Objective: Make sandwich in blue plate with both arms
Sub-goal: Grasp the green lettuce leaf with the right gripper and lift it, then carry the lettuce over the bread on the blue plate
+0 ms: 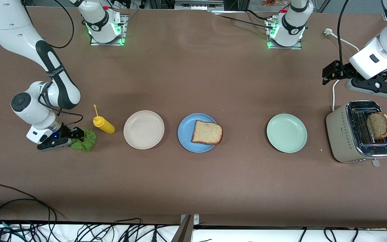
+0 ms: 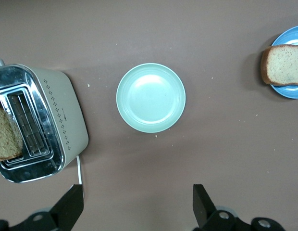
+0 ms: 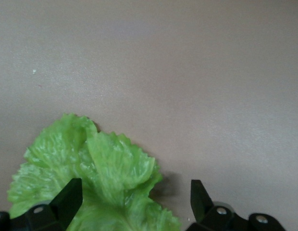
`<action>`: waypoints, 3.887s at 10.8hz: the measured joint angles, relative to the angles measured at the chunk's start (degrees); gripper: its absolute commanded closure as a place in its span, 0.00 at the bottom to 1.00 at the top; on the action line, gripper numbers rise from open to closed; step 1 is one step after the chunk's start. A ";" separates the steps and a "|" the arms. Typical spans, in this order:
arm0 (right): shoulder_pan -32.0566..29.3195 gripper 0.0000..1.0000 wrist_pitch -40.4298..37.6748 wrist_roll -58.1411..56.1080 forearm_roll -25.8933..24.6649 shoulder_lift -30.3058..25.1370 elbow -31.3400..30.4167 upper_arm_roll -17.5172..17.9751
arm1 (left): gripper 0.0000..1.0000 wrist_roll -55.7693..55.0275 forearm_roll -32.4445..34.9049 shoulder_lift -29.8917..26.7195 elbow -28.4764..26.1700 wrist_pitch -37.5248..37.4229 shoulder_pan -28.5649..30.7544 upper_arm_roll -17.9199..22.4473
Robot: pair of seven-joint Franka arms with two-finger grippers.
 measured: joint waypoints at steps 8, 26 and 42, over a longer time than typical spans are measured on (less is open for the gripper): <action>-0.08 1.00 -2.45 -4.48 0.01 -0.29 0.74 0.78 | 0.00 -0.37 0.00 -0.49 -0.39 -0.01 0.00 0.19; 3.70 1.00 -57.29 17.60 4.92 -11.06 27.27 7.02 | 0.00 -0.38 0.00 -0.39 -0.35 -0.12 0.13 0.51; 36.09 1.00 -48.01 81.17 -3.30 -5.46 29.09 7.70 | 0.00 -0.38 0.00 1.73 2.39 -0.11 0.98 0.85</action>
